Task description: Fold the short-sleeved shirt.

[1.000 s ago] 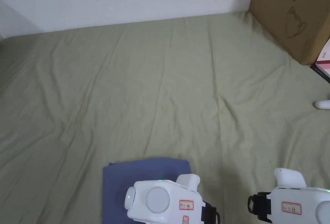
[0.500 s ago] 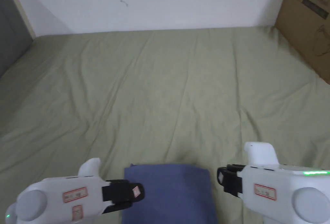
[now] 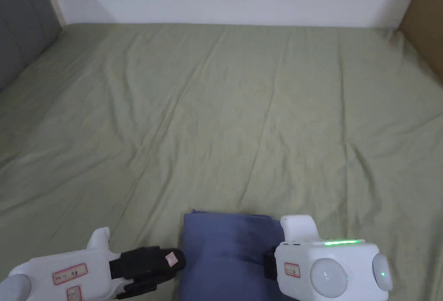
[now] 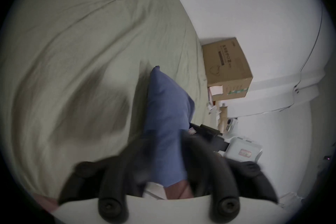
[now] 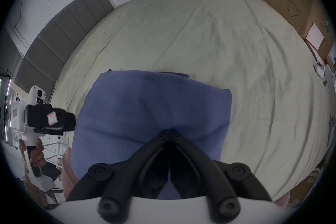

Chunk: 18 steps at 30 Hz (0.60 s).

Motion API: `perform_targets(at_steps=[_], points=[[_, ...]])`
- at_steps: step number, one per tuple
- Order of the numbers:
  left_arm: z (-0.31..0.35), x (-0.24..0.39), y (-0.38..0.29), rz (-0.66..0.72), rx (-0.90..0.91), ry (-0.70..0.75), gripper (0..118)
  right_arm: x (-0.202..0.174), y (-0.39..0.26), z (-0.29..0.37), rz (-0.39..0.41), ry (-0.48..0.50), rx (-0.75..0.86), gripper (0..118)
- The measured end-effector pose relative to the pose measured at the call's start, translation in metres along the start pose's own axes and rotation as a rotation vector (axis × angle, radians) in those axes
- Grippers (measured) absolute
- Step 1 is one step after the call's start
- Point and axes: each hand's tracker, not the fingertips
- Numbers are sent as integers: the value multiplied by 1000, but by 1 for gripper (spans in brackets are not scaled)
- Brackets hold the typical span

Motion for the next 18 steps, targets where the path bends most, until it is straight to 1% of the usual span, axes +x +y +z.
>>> perform_targets(at_steps=[1, 2, 3, 4, 5, 7, 9, 13, 14, 15, 16, 17, 18], points=[[-2, -4, 3, 11, -3, 1, 55, 1, 1, 0, 4, 2, -5, 0], [-5, -6, 6, 14, -5, 4, 84, 2, 1, 0, 4, 3, -8, 0], [-9, -8, 9, 15, -5, 1, 99, 2, 1, 0, 4, 5, -10, 0], [-12, -9, 9, 16, -5, -5, 108, 2, 1, -1, 4, 6, -11, 0], [-16, -11, 10, 17, -3, -27, 110, 2, 0, 0, 5, 7, -10, 0], [-29, -12, 14, 38, -47, -70, 110, 3, 1, 0, 1, 10, -10, 0], [-46, -13, 16, 62, -115, -61, 110, 4, 1, 0, -5, 14, -11, 0], [-79, -10, 15, 27, -172, -114, 110, 5, 1, 1, -21, 20, -13, 0], [-86, -9, 16, 26, -207, -123, 107, 5, 1, 2, -22, 20, -14, 0], [-92, -7, 16, 29, -224, -100, 101, 5, 1, 2, -24, 19, -14, 0], [-97, -1, 15, 7, -233, -46, 85, 4, 1, 2, -21, 14, -14, 0], [-96, 2, 16, -44, -241, 0, 42, 4, 1, 2, -18, 10, -15, 0], [-96, 3, 16, -63, -238, 72, 36, 3, 1, 3, -17, 3, -16, 0]])
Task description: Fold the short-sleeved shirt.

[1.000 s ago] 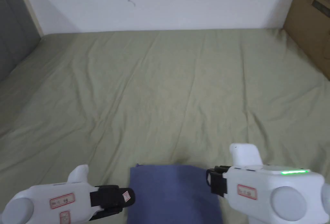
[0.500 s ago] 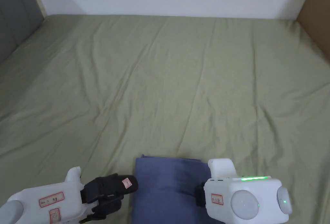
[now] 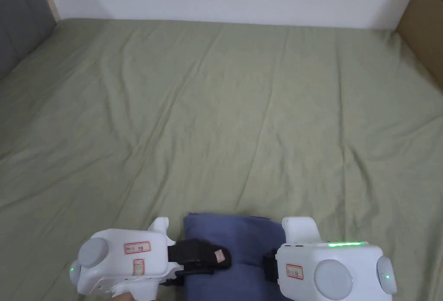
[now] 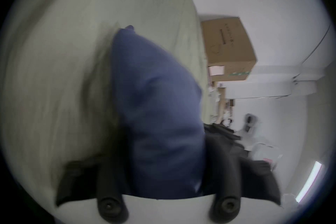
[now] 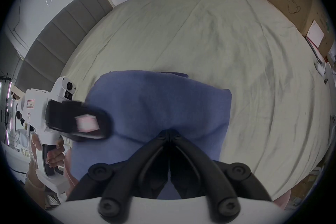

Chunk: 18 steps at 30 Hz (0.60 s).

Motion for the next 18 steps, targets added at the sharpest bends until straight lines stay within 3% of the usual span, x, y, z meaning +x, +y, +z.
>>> perform_targets(at_steps=[3, 9, 14, 18], points=[[6, -8, 1, 58, -12, -77, 36, 0, 0, 9, -9, 10, 3, 0], [65, -6, 7, -53, 15, 73, 36, 3, 3, 32, -47, -5, 74, 0], [146, -10, 41, -146, 91, 356, 36, 7, 8, 42, -75, -28, 120, 0], [198, -7, 68, -233, 99, 695, 36, 10, 10, 41, -80, -53, 122, 0]])
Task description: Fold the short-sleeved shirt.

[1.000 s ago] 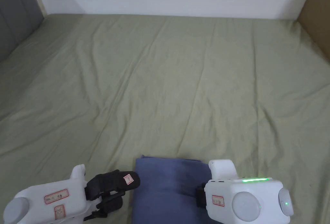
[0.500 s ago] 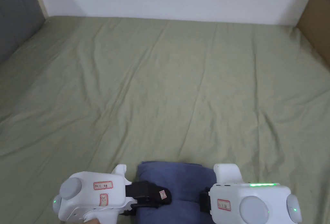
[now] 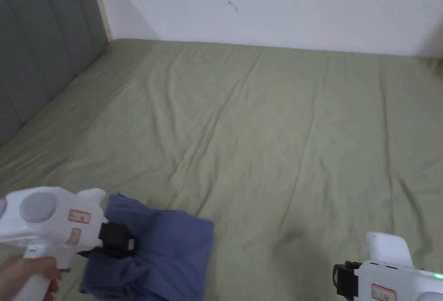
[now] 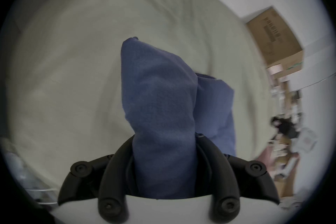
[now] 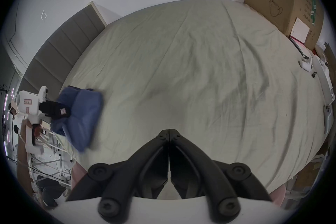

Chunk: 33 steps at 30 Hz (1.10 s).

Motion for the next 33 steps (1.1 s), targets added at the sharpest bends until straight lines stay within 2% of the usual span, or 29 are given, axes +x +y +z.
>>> perform_targets(at_steps=[8, 9, 11, 12, 14, 16, 18, 19, 20, 21, 22, 23, 25, 28, 33], points=[[12, -73, 44, -173, -31, 678, 36, 4, -4, -10, -35, -34, -23, 0], [11, -80, 45, -162, -24, 717, 43, 4, -5, -11, -35, -34, -28, 0], [9, -93, 47, -159, -17, 782, 72, 4, -6, -14, -29, -37, -39, 0], [12, -89, 43, -152, -18, 812, 80, 4, -6, -15, -28, -39, -43, 0], [17, -92, 39, -125, -4, 816, 87, 5, -7, -17, -24, -36, -52, 0], [26, -89, 33, -70, 28, 752, 87, 6, -6, -18, -28, -35, -55, 0], [32, -86, 29, -9, 32, 703, 82, 7, -6, -18, -34, -31, -57, 0], [36, -81, 25, 12, 37, 677, 67, 8, -6, -18, -35, -30, -58, 0], [41, -75, 25, 5, 53, 645, 37, 8, -7, -18, -34, -28, -56, 0], [49, -65, 22, -12, 84, 618, 37, 8, -7, -16, -32, -28, -55, 0], [56, -53, 19, -21, 108, 612, 25, 9, -7, -15, -30, -27, -52, 0], [62, -42, 16, -26, 137, 615, 0, 10, -7, -13, -29, -26, -50, 0], [76, -15, 5, -13, 245, 564, 0, 14, -8, -10, -44, -22, -39, 0], [83, 13, -3, -16, 306, 366, 0, 20, -7, -3, -67, -10, -20, 0], [92, 94, -36, -36, 436, 331, 0, 26, -4, 18, -77, -4, 34, 0]])
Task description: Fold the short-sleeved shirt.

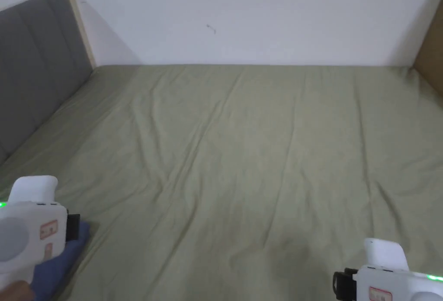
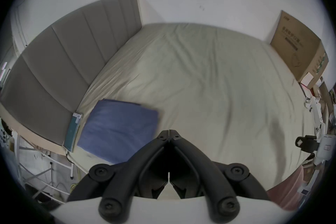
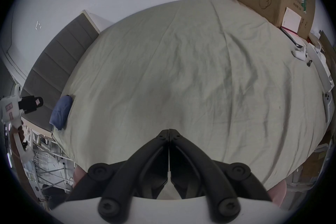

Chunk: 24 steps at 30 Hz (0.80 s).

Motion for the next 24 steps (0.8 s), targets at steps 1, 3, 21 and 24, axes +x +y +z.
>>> perform_targets(at_steps=[1, 3, 21, 24], points=[[9, 13, -6, -12, 28, -23, 0, 1, 2, 5, -1, 6, 20, 0], [22, 41, -17, -8, 75, -18, 0, 1, 7, 15, 11, -5, 51, 0], [151, 165, -50, -75, 724, 11, 0, -57, 9, 165, 312, -301, 829, 0], [155, 170, -50, -66, 728, 6, 0, -56, 10, 170, 284, -279, 847, 0]])
